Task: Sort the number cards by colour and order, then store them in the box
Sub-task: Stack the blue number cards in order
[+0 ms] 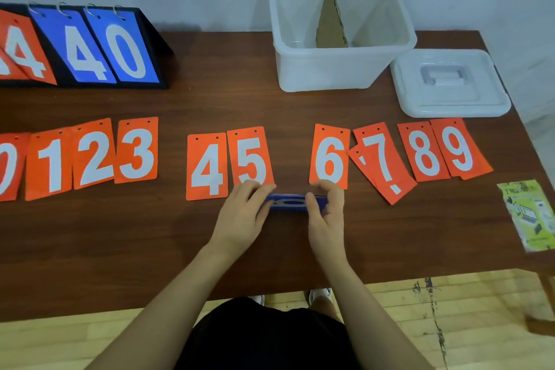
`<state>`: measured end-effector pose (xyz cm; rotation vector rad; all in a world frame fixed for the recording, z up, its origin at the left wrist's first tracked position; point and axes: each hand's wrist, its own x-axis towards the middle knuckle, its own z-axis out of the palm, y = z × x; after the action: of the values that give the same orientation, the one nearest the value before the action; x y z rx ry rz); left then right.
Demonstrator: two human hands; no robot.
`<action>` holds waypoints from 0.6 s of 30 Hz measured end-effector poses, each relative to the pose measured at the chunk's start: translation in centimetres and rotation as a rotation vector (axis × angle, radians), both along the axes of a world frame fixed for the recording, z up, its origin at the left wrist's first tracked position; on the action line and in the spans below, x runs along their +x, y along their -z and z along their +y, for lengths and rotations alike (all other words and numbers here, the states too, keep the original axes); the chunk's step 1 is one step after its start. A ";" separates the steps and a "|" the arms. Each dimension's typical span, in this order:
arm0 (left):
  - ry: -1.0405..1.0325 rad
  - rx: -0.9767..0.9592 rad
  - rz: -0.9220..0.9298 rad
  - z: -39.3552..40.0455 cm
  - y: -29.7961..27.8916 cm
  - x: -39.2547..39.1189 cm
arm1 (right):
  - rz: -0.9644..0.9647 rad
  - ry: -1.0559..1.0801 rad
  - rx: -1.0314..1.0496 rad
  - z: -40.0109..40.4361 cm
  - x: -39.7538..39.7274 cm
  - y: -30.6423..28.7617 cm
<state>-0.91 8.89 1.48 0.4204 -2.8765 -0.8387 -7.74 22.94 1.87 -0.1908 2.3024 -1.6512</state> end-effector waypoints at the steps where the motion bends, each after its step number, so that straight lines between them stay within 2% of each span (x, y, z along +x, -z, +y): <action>1: 0.029 -0.050 0.014 -0.2 0.3 0.1 | -0.016 0.002 -0.007 0.0 0.0 -0.1; 6: 0.050 -0.100 0.011 -0.3 0.7 0.0 | -0.135 -0.075 -0.053 1.1 0.6 0.4; 9: 0.085 -0.124 0.049 -0.5 0.7 -0.3 | -0.184 -0.027 -0.105 1.6 0.8 0.5; 15: 0.119 -0.146 0.105 -0.3 0.9 0.4 | 0.066 0.100 0.109 1.5 0.2 0.6; 18: 0.162 0.013 0.077 0.7 -0.1 0.1 | 0.030 0.058 0.047 2.5 -1.5 -0.4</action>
<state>-0.81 9.58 1.59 0.1537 -2.8648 -0.8779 -9.21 25.44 2.24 -0.1405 2.3878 -1.6307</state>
